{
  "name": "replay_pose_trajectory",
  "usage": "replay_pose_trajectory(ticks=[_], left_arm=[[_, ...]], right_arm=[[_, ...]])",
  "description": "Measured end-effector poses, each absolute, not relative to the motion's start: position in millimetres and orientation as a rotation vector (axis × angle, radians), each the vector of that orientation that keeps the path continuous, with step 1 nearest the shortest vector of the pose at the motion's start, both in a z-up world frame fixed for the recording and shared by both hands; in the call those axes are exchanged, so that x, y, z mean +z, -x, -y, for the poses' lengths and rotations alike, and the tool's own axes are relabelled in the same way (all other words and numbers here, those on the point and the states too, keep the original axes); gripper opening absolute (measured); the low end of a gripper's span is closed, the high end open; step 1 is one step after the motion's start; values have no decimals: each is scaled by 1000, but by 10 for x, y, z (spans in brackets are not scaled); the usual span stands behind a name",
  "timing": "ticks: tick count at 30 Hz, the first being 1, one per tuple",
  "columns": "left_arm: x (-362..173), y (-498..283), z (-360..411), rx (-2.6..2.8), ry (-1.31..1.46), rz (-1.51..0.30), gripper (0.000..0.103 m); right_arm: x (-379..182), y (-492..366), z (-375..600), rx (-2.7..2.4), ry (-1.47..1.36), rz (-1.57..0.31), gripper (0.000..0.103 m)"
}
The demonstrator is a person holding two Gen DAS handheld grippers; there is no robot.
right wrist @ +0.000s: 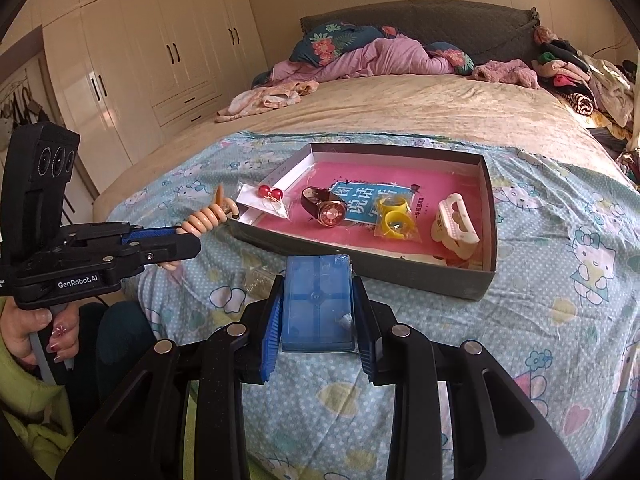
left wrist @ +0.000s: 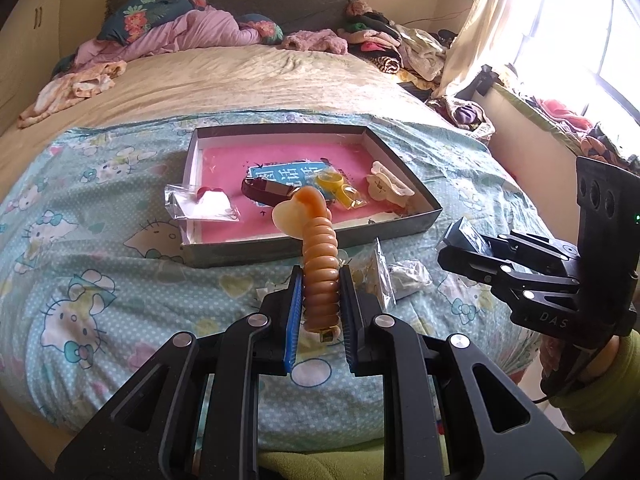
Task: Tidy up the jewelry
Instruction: 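Carry the blue box and hair tie over the pink tray with both tools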
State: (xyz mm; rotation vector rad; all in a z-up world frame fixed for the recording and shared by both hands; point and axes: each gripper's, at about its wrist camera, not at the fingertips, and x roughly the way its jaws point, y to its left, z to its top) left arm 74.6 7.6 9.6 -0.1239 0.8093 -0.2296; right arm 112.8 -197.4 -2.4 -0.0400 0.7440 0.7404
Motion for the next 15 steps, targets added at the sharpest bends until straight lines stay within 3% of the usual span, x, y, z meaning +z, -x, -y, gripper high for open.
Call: replay_pose_trajectory(ticks=[15], left_arm=[[203,-1090,48,-244,79,-788,11]], right_arm=[[134,-1408,2031,711,19,-682,31]])
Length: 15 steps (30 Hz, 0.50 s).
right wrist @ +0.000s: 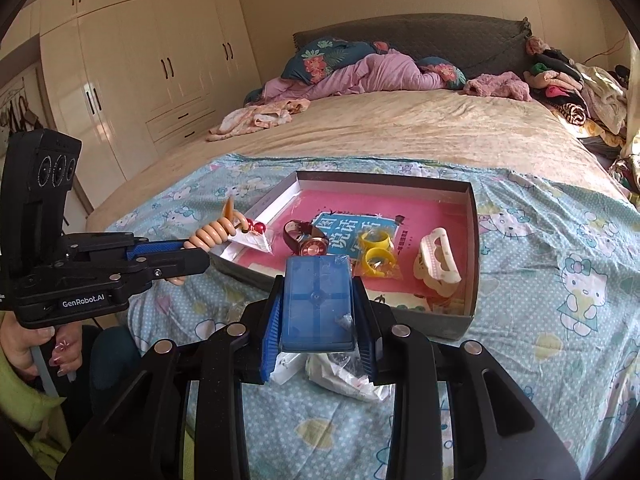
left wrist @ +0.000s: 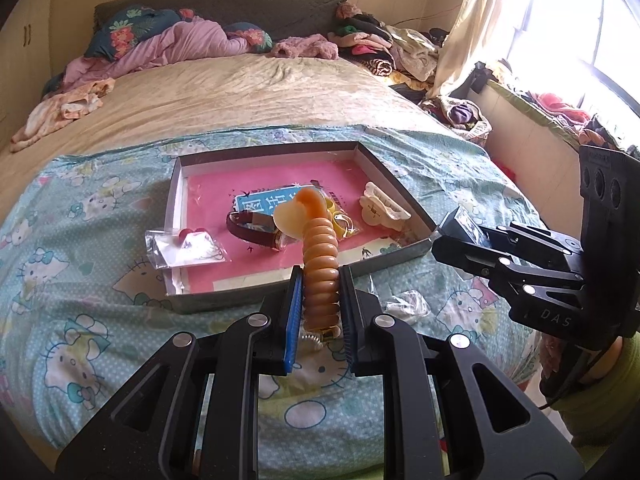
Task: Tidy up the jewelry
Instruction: 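Carry the blue box and hair tie over the pink tray with both tools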
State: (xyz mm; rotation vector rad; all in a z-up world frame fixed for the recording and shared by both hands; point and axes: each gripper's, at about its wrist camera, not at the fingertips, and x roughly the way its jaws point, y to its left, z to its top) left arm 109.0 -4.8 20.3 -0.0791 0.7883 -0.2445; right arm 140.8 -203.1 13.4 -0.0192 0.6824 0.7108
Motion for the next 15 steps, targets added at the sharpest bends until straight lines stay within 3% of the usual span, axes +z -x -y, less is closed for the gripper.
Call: replay_pose_trajectory(ticks=[15], left_arm=[[139,-1459,-189,-143,59,-786,11]], right_arm=[[93,-1833,2100,657,-8,-667,31]])
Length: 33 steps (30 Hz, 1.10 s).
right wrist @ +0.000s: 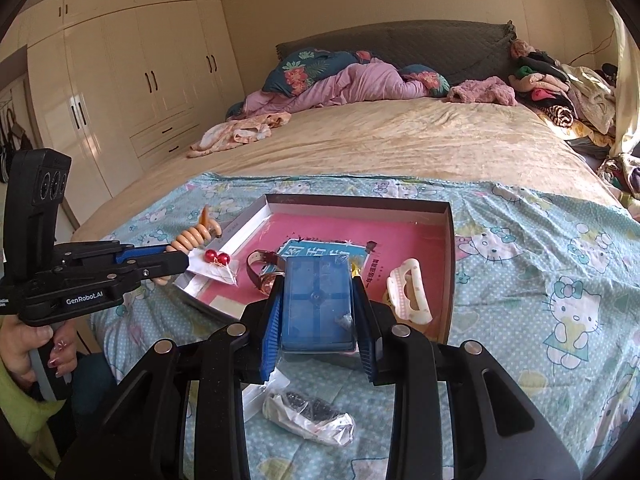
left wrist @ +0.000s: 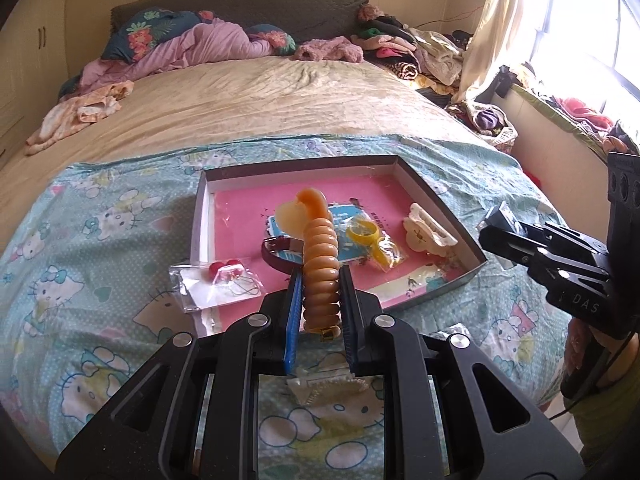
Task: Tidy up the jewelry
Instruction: 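Carry the blue box and hair tie over the pink tray with both tools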
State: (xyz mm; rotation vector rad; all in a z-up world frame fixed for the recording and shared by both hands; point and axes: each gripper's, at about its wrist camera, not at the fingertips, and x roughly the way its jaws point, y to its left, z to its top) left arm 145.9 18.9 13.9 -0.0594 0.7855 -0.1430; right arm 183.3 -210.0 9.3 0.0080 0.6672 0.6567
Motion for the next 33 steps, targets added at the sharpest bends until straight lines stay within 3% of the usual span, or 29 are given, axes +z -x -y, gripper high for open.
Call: replay_pose_trajectory(ticks=[13,33], left_arm=[[-243,-1621,-619,-2,82,-847,11],[-571,-1992,-607,-31,65,-895,11]], right_arm=[[-121,-2042,1999,651,-10,-714,31],[-451,-2364,1945,603,17,-786,31]])
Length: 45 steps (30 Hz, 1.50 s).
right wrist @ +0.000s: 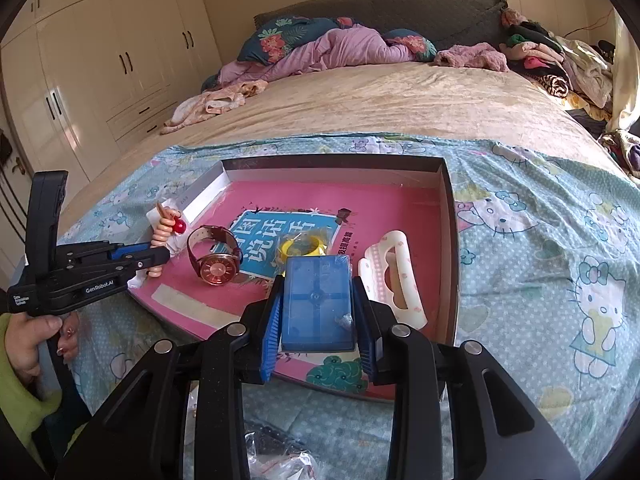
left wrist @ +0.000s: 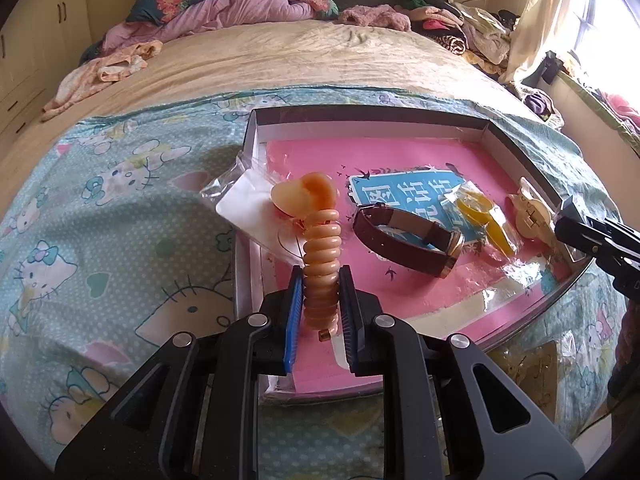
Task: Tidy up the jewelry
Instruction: 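Carry the blue box and hair tie over the pink tray with both tools, then lower both items into the tray and open both tools to release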
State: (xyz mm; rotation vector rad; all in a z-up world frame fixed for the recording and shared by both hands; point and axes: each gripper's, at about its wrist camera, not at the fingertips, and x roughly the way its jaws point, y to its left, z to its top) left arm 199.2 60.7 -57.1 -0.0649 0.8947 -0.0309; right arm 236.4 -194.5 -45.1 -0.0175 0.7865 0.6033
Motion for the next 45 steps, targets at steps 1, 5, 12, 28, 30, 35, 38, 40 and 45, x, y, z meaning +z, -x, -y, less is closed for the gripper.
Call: replay_pose_trajectory(ticks=[1,5,12,28,30,35,38,40,45], left_arm=[[-578,-2004,-612,-36,70,-896,11],[-601,-2054,-619,-49,89,-902,11],[-592,-2057,-596,-73,105,-901,11],[-506,-1973,-514,-99,115,-898,11],[-502,-1964,-497,-98,108,-899,11],[-493,-1940,-475,-100,104,-907,11],[-487,-1928,-461,-101,102,-911,11],[-478,-1918,-451,-102,100,-911,11],[-424,-1868,-437,-96,98,-906,17]], right_arm=[[-469,-2382,1924,601,25,-790,31],[-524,-2427,1846,600,45,-799,31],[-603,-2465,1745,594,70,-815,31],[-513,-2370,1816,585,31,-810,46],[-488,-2343,1846,583,20,-808,49],[-402,-2259,1931,577,-15,-789,66],[-348,-2213,1971,574,-28,-778,71],[-317,-2182,1998,569,-33,-771,77],[-235,-2124,2042,570,-46,-763,77]])
